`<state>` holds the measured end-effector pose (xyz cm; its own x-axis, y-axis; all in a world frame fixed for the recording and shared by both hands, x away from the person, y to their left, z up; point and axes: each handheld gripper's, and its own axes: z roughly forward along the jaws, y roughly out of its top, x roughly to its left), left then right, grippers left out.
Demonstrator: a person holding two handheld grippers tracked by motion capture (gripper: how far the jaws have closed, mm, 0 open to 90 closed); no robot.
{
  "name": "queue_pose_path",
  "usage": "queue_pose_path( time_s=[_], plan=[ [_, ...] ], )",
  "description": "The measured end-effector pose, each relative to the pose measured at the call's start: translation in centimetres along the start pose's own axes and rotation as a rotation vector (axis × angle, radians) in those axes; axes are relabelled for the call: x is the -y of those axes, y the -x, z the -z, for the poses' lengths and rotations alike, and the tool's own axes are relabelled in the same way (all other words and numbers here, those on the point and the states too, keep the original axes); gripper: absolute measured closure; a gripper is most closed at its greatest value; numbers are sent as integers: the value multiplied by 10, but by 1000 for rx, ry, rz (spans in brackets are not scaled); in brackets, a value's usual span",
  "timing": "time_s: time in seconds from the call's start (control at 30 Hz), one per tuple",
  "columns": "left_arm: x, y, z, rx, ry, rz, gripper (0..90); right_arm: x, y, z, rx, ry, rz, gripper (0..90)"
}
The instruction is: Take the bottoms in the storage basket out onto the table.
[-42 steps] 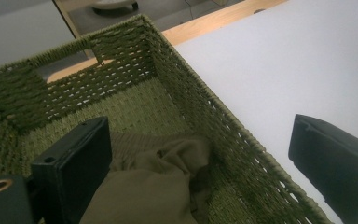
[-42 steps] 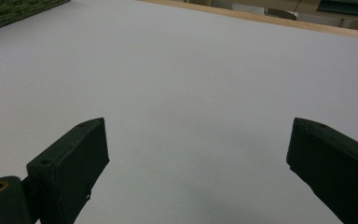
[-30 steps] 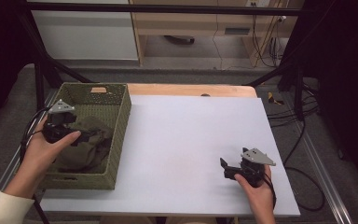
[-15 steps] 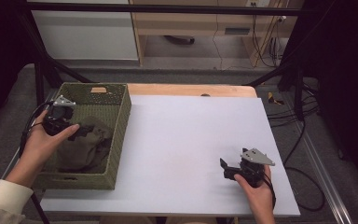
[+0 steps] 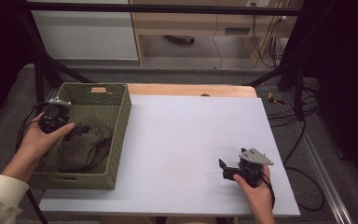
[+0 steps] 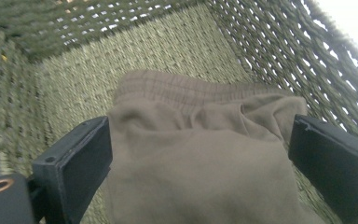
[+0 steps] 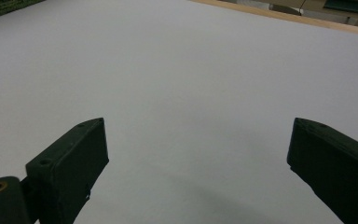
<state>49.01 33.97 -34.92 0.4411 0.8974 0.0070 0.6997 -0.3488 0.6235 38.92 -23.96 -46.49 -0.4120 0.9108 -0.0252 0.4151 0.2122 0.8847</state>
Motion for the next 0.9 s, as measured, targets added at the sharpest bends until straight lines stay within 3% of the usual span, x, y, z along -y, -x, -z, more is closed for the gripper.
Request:
queue_pose_path(
  time_s=[0.4, 0.9],
  plan=[
    [24, 5, -21, 16, -85, -20, 60, 0, -1, -1, -13, -11, 2, 54],
    [39, 0, -48, 10, -136, -7, 0, 1, -4, -3, -29, -27, 29, 55]
  ],
)
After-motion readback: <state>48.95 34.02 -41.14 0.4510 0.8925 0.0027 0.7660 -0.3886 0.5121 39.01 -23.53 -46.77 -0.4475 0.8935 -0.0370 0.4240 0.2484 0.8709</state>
